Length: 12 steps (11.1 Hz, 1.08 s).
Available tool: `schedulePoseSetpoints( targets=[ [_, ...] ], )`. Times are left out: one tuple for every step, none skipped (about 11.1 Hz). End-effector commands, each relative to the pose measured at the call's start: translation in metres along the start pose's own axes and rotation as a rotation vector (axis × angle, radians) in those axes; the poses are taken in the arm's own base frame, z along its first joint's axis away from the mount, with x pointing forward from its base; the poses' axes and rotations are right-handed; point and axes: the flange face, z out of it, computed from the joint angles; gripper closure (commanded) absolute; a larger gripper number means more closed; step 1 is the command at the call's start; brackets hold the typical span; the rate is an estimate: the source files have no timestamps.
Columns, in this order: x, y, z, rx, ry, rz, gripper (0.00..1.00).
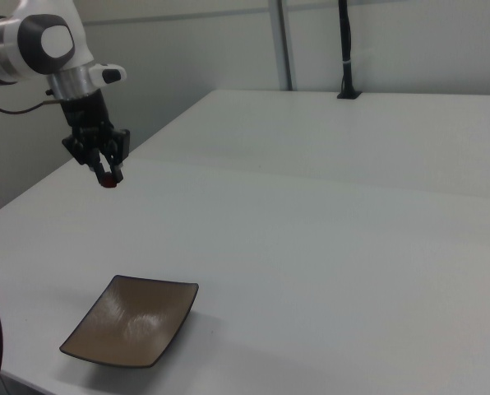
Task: Strawberries on a ceramic plate
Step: 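Lift the strawberry and carry it over the brown plate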
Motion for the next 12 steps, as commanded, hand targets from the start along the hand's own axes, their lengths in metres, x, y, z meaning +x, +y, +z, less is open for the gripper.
schedulePoseSetpoints(
  targets=[
    [-0.042, 0.02, 0.007, 0.008, -0.092, -0.041, 0.86],
    [-0.055, 0.02, 0.014, 0.013, -0.131, -0.058, 0.86],
    [-0.069, 0.026, 0.023, 0.019, -0.175, -0.069, 0.84],
    [-0.077, 0.032, 0.031, 0.026, -0.2, -0.082, 0.84],
    [-0.083, 0.036, 0.044, 0.031, -0.23, -0.077, 0.84],
    [-0.086, 0.041, 0.058, 0.038, -0.256, -0.063, 0.84],
    [-0.091, 0.04, 0.08, 0.048, -0.298, -0.063, 0.84],
    [-0.095, 0.04, 0.096, 0.053, -0.327, -0.063, 0.84],
    [-0.099, 0.04, 0.113, 0.057, -0.359, -0.064, 0.84],
    [-0.102, 0.04, 0.129, 0.06, -0.364, -0.06, 0.84],
    [-0.103, 0.043, 0.146, 0.065, -0.359, -0.051, 0.84],
    [-0.104, 0.041, 0.161, 0.063, -0.349, -0.047, 0.84]
  ],
)
